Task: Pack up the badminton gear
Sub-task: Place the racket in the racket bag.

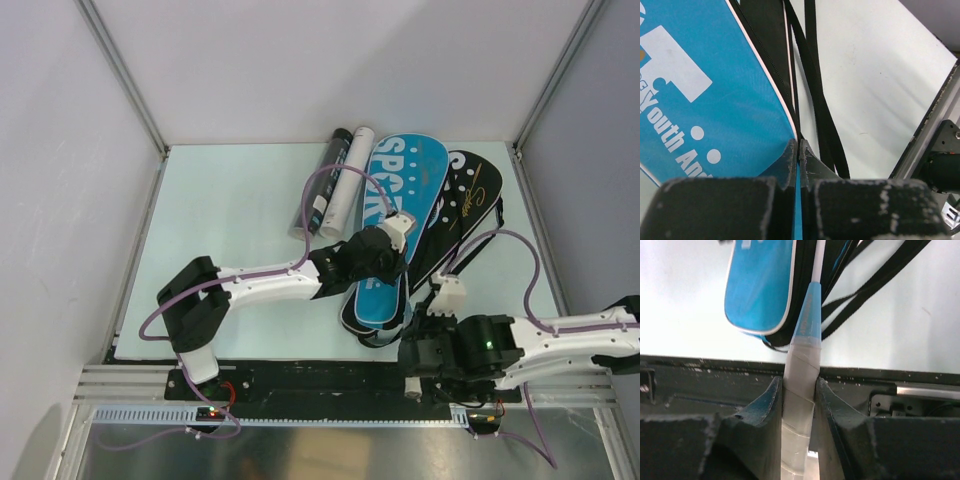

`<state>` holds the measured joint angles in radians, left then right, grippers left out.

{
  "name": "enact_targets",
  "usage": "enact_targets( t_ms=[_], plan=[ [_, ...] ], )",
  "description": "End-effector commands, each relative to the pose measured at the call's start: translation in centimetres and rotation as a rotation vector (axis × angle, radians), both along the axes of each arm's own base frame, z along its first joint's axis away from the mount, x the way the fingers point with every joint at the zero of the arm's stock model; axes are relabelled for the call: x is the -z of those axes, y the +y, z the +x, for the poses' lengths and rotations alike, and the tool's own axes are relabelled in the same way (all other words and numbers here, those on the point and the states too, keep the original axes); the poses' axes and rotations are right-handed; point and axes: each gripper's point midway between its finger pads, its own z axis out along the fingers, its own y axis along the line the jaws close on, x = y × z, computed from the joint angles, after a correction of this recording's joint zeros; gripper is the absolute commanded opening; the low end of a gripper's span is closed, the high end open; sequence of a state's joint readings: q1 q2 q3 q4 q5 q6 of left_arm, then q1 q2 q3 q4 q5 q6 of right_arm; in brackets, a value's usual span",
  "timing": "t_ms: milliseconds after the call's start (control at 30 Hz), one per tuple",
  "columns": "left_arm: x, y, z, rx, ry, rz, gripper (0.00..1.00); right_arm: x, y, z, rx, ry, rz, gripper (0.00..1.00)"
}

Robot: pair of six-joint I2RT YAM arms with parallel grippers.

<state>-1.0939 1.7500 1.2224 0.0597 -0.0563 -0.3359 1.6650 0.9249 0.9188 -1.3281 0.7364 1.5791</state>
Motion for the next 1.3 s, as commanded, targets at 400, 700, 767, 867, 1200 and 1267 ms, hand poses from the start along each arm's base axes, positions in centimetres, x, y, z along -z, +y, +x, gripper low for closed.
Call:
enact_targets(
  t_ms=[400, 700, 767, 867, 1200, 1267],
  plan=[
    [-7.4, -0.7, -3.5, 0.06, 0.144, -0.338, 0.0, -2.3, -1.3, 9.6, 0.249, -0.28, 0.205, 0.0],
    [-8.9, 0.2, -5.0, 0.077, 0.205, -0.424, 0.0, -0.6, -0.3, 12.7, 0.28, -0.335, 0.335, 0.0],
    [-9.1, 0.2, -5.3, 0.079, 0.224, -0.437, 0.0, -0.4, -0.6, 13.4, 0.303, -0.344, 0.349, 0.0],
    [-9.0, 0.3, -5.5, 0.073, 0.249, -0.457, 0.0, -0.3, -0.9, 14.4, 0.339, -0.364, 0.381, 0.0],
    [-8.4, 0.9, -5.8, 0.039, 0.299, -0.514, 0.0, 0.6, -2.1, 16.9, 0.458, -0.375, 0.51, 0.0],
    [-8.5, 1.1, -5.8, 0.031, 0.304, -0.521, 0.0, 0.8, -2.0, 17.2, 0.463, -0.378, 0.537, 0.0]
  ],
)
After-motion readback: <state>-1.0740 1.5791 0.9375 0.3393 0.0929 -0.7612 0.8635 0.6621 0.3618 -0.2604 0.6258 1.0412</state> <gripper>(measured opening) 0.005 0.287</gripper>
